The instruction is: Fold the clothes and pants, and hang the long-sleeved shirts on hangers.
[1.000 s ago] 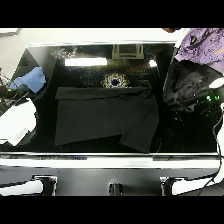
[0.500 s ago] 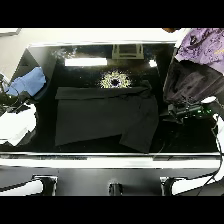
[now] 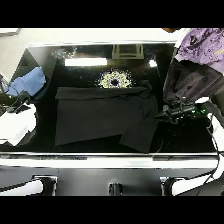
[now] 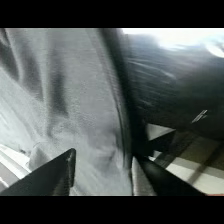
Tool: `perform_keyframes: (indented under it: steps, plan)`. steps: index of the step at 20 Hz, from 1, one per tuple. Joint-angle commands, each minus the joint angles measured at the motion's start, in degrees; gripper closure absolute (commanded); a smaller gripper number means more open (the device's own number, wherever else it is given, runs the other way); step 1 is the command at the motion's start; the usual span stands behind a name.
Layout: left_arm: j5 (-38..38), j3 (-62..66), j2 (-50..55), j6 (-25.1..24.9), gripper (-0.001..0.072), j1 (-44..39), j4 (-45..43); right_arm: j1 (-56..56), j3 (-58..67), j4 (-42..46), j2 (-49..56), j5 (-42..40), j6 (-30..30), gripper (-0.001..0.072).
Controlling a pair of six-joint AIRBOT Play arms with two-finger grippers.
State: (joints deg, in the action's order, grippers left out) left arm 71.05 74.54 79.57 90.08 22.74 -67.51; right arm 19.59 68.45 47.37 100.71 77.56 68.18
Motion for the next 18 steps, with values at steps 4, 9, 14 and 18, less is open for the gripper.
perform_keyframes:
  steps: [4, 9, 14, 18]
  plan:
    - [0.33, -2.21, -0.39, 1.79, 0.0173, 1.25, -0.07, -2.29, -0.02, 5.4, 0.07, -0.11, 2.36, 0.063]
    - [-1.77, -20.76, -7.89, -2.8, 0.0174, 8.44, 2.97, -2.29, -0.02, 5.35, 0.04, 0.09, 2.32, 0.0684]
    - [-1.4, -34.75, -10.88, -8.61, 0.0174, 10.21, 9.53, -2.29, -0.02, 5.35, 0.02, 0.52, 1.88, 0.0684]
    - [-1.38, -38.82, -10.88, -8.66, 0.0174, 8.07, 9.94, -2.29, 0.0, 5.2, 0.0, 1.79, 1.38, 0.0684]
